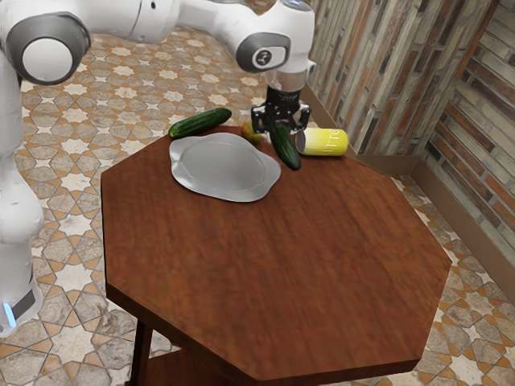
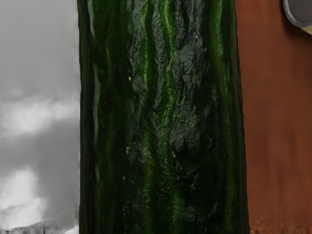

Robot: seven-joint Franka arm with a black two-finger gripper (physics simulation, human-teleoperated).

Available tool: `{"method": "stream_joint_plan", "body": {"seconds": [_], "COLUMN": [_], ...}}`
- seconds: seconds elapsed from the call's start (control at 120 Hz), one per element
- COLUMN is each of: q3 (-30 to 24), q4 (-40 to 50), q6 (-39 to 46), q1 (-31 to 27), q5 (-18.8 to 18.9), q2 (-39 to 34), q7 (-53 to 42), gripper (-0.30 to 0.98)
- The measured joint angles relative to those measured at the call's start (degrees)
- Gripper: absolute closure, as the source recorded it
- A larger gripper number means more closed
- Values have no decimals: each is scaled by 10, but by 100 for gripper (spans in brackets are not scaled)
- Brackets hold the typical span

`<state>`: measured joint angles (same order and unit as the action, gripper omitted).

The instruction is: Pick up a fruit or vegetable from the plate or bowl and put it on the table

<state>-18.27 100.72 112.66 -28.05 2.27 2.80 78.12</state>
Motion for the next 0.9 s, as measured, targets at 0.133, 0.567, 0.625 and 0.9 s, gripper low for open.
{"method": "stream_joint_plan", "body": {"seconds": [0.133, 0.567, 0.625, 0.9], "q3": [-57, -133, -150, -112], "q4": [-30, -42, -77, -162], "q6": [-17, -29, -38, -153], "q1": [12, 33, 49, 30], "q5": [14, 60, 81, 92], "q2": [35, 40, 36, 11], "q7": [-3, -12, -36, -294], "gripper": [44, 7, 5, 1]}}
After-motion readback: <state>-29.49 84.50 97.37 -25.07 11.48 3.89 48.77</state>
